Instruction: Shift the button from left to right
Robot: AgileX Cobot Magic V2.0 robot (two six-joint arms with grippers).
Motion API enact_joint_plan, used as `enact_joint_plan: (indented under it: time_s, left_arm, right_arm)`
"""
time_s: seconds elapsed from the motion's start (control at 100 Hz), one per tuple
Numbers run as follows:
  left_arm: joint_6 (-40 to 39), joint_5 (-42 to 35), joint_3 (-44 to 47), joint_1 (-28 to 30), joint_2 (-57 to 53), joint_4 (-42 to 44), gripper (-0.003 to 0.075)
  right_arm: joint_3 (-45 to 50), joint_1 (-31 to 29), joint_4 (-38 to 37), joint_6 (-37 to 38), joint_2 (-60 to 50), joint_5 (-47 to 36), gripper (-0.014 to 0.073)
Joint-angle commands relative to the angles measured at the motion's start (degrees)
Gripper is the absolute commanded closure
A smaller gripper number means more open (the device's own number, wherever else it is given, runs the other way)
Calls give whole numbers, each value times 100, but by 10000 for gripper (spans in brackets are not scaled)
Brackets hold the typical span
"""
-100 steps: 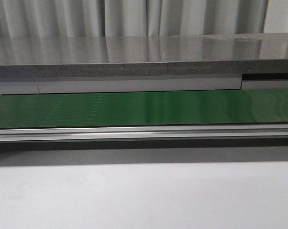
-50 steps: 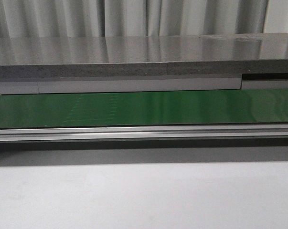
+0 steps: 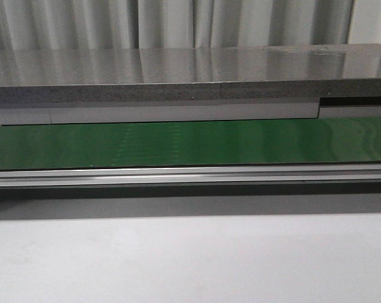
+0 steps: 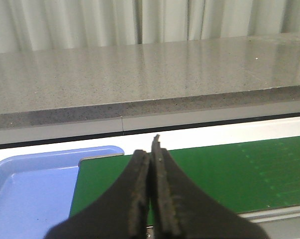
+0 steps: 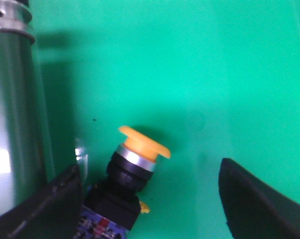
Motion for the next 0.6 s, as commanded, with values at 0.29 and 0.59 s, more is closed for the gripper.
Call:
enact_joint_plan:
  time_s: [0.29, 0.59]
  left_arm:
    - [3, -457, -163, -42, 37, -59, 740]
    - [3, -457, -163, -42, 37, -59, 740]
  right_arm:
    - [-550, 357, 541, -63, -978, -108, 32]
    - [-514, 1462, 654, -63, -1347, -312, 32]
